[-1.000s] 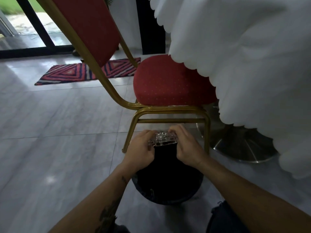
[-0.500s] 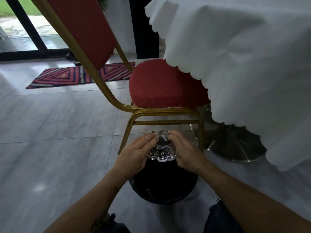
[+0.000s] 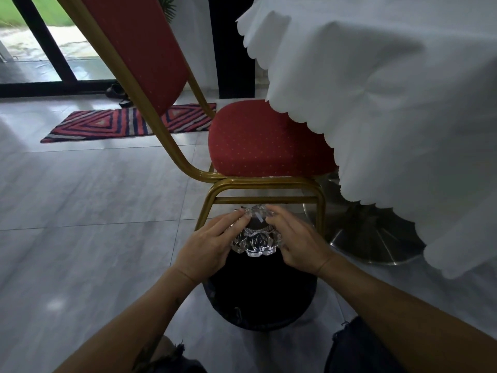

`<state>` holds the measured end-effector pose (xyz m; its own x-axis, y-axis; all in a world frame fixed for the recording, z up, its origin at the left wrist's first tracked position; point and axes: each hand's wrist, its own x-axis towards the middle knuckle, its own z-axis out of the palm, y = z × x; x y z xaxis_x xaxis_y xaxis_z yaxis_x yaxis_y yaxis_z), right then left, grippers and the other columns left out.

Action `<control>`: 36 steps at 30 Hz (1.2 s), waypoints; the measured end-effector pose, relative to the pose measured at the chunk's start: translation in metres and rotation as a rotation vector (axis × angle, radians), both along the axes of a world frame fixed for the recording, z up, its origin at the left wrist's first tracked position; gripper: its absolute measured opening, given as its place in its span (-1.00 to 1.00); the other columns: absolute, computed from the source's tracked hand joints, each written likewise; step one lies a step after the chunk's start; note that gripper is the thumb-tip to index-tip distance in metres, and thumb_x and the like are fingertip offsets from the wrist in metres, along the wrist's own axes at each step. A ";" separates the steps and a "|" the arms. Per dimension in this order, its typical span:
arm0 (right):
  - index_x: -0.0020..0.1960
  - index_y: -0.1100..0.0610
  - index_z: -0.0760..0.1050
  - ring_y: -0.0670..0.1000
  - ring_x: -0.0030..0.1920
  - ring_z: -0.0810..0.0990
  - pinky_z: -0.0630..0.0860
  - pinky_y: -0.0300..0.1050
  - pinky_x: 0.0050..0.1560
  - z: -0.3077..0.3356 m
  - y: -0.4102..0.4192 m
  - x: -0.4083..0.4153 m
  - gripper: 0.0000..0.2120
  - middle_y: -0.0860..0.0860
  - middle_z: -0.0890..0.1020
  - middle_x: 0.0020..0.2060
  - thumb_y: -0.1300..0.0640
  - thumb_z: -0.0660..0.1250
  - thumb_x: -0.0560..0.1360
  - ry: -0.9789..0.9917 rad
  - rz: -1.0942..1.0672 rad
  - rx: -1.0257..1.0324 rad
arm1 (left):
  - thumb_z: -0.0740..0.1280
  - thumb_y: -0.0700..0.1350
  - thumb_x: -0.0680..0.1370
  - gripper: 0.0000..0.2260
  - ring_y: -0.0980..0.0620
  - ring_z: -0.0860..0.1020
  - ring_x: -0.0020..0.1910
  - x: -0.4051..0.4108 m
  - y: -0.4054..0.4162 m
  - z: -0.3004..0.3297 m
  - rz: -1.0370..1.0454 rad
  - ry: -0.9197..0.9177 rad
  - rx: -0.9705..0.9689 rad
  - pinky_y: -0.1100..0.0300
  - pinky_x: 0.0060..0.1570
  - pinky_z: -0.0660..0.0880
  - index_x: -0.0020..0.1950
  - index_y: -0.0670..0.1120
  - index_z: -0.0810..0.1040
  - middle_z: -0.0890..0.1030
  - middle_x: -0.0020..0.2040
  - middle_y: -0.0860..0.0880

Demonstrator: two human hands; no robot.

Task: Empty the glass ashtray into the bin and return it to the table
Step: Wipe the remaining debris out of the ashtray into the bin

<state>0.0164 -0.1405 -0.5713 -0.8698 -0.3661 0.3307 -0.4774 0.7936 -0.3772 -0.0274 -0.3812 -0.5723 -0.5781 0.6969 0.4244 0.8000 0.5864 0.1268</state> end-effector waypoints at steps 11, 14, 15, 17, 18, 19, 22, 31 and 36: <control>0.27 0.15 0.33 0.20 0.22 0.56 0.59 -0.02 0.13 -0.002 -0.011 0.007 -0.55 0.22 0.37 0.43 0.30 0.33 0.42 0.043 -0.011 -0.049 | 0.27 -0.26 0.56 -0.58 -0.11 0.50 0.33 -0.002 -0.006 0.003 -0.073 0.096 0.001 0.10 0.31 0.50 0.44 -0.19 0.47 0.51 0.41 -0.14; 0.27 0.11 0.30 0.20 0.14 0.60 0.59 -0.03 0.10 -0.005 -0.017 0.014 -0.45 0.22 0.41 0.40 0.41 0.35 0.36 0.029 -0.048 -0.089 | 0.31 -0.24 0.55 -0.55 -0.06 0.47 0.36 -0.005 -0.010 0.006 -0.097 0.097 -0.050 0.18 0.36 0.39 0.45 -0.16 0.46 0.51 0.42 -0.11; 0.28 0.10 0.30 0.20 0.16 0.59 0.60 0.01 0.13 -0.005 -0.018 0.016 -0.45 0.20 0.41 0.39 0.41 0.33 0.36 0.011 -0.061 -0.110 | 0.33 -0.24 0.53 -0.53 -0.04 0.48 0.34 -0.004 -0.010 0.008 -0.091 0.069 -0.058 0.19 0.35 0.40 0.46 -0.14 0.45 0.51 0.41 -0.09; 0.31 0.09 0.32 0.14 0.22 0.54 0.57 0.08 0.21 -0.003 -0.021 0.015 -0.47 0.12 0.45 0.35 0.39 0.28 0.39 -0.027 -0.098 -0.176 | 0.38 -0.23 0.50 -0.49 0.01 0.52 0.29 -0.002 -0.009 0.014 -0.055 -0.069 0.001 0.14 0.31 0.50 0.45 -0.07 0.46 0.54 0.38 -0.01; 0.32 0.09 0.35 0.08 0.22 0.53 0.55 0.08 0.22 0.000 -0.023 0.015 -0.49 0.08 0.48 0.30 0.39 0.25 0.42 -0.043 -0.126 -0.225 | 0.39 -0.25 0.49 -0.51 0.06 0.55 0.25 -0.001 -0.007 0.017 -0.031 -0.176 0.090 0.13 0.26 0.55 0.41 -0.03 0.49 0.58 0.33 0.03; 0.32 0.08 0.38 0.02 0.19 0.53 0.54 0.05 0.21 0.001 -0.025 0.014 -0.52 0.04 0.52 0.24 0.38 0.22 0.45 -0.058 -0.162 -0.278 | 0.38 -0.28 0.49 -0.55 0.11 0.58 0.20 0.000 -0.005 0.021 -0.004 -0.295 0.210 0.13 0.19 0.59 0.36 0.00 0.53 0.62 0.25 0.07; 0.36 -0.04 0.38 -0.02 0.08 0.61 0.61 0.05 0.07 0.005 -0.031 0.014 -0.55 -0.04 0.61 0.11 0.33 0.20 0.56 -0.170 -0.272 -0.406 | 0.36 -0.32 0.53 -0.63 0.12 0.64 -0.01 -0.002 -0.004 0.030 0.100 -0.630 0.427 0.11 0.03 0.63 0.20 0.10 0.62 0.71 0.03 0.12; 0.44 -0.28 0.25 -0.37 -0.27 0.59 0.47 -0.45 -0.29 0.056 -0.049 0.010 -0.43 0.03 0.65 0.13 0.30 0.18 0.64 -0.421 -0.391 -0.672 | 0.35 -0.11 0.59 -0.71 -0.05 0.69 0.04 -0.004 -0.003 0.063 0.334 -0.940 0.645 -0.15 0.15 0.61 0.29 0.12 0.58 0.71 0.06 -0.06; 0.48 -0.22 0.32 0.01 0.05 0.65 0.60 0.04 0.19 0.138 -0.064 0.017 -0.41 0.11 0.63 0.18 0.34 0.20 0.62 -0.509 -0.429 -0.737 | 0.29 -0.20 0.63 -0.68 0.09 0.66 0.09 0.016 -0.008 0.156 0.430 -0.930 0.677 0.07 0.15 0.60 0.32 0.12 0.57 0.70 0.10 0.13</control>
